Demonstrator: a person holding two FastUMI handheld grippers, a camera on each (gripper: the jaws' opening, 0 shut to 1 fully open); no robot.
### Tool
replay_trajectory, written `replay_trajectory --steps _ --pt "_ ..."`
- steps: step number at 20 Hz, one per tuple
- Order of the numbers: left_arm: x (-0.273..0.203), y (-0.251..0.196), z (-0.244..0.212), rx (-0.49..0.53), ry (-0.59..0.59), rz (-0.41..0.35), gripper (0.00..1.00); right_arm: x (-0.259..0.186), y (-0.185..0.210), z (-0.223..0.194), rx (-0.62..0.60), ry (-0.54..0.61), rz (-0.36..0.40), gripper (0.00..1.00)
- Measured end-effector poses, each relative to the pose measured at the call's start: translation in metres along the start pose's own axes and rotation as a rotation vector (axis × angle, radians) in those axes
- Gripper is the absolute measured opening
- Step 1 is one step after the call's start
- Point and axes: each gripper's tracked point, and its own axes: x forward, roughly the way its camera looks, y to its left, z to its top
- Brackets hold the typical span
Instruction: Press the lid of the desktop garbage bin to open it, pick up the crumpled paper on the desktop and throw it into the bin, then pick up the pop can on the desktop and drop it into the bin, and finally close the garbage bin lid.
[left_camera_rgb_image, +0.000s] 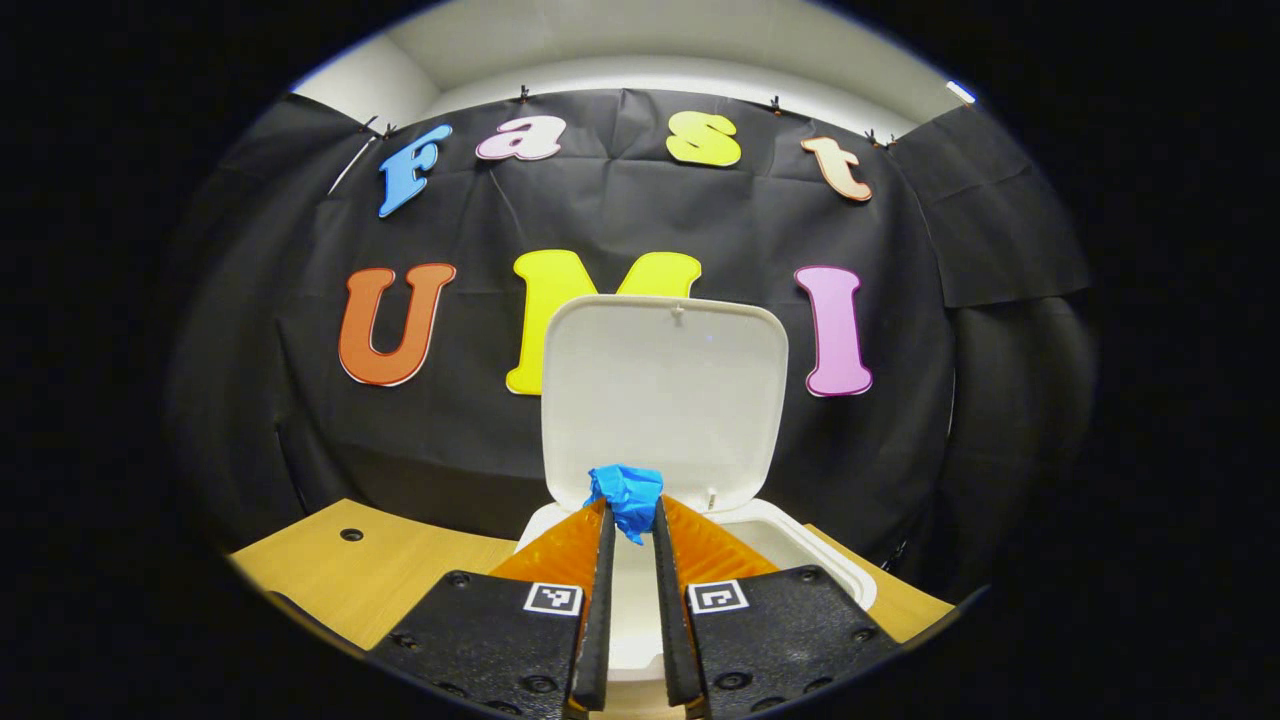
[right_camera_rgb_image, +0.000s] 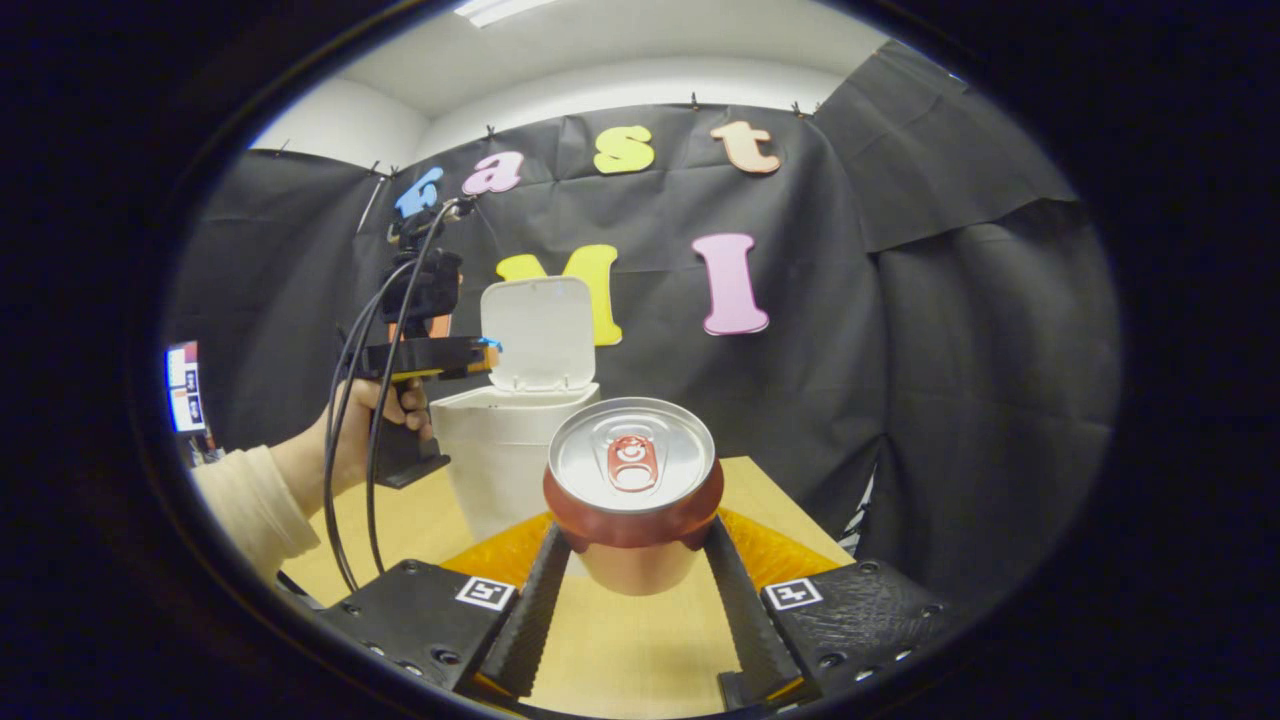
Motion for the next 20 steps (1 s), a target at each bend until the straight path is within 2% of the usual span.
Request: replay_trajectory --steps 3,5,7,8,10,12,14,18,19,20 --pt "0.001 0.000 -0.003 -0.001 0.008 -0.001 0.24 0.002 0.002 -0.002 0.003 0.007 0.006 0.76" --pt "-0.001 -0.005 -0.003 0.014 0.000 -0.035 0.25 0.002 0.003 -0.003 0.002 0.009 0.008 0.75" --pt "0.000 -0.009 -0.007 0.019 0.005 -0.057 0.27 0.000 0.004 0.000 0.010 0.002 0.012 0.76" --pt "-0.001 -0.008 -0.010 0.024 0.007 -0.056 0.31 0.001 0.005 0.001 0.015 -0.004 0.015 0.76" --pt "-0.002 -0.012 -0.014 0.019 0.012 -0.078 0.26 0.000 0.006 0.002 0.002 -0.011 0.018 0.75" --pt "-0.005 -0.015 -0.020 0.032 0.023 -0.092 0.41 0.001 0.002 0.003 -0.015 -0.019 0.006 0.76" --pt "-0.005 -0.015 -0.025 0.047 0.032 -0.102 0.49 0.003 0.001 0.003 -0.007 -0.022 0.004 0.77" --pt "-0.009 -0.020 -0.032 0.048 0.046 -0.118 0.58 0.005 -0.001 0.003 -0.011 -0.018 -0.005 0.75" --pt "-0.009 -0.020 -0.034 0.050 0.046 -0.118 0.53 0.005 -0.001 0.003 -0.010 -0.019 -0.005 0.75" --pt "-0.009 -0.022 -0.035 0.053 0.050 -0.120 0.61 0.004 -0.001 0.004 -0.008 -0.021 -0.004 0.77"
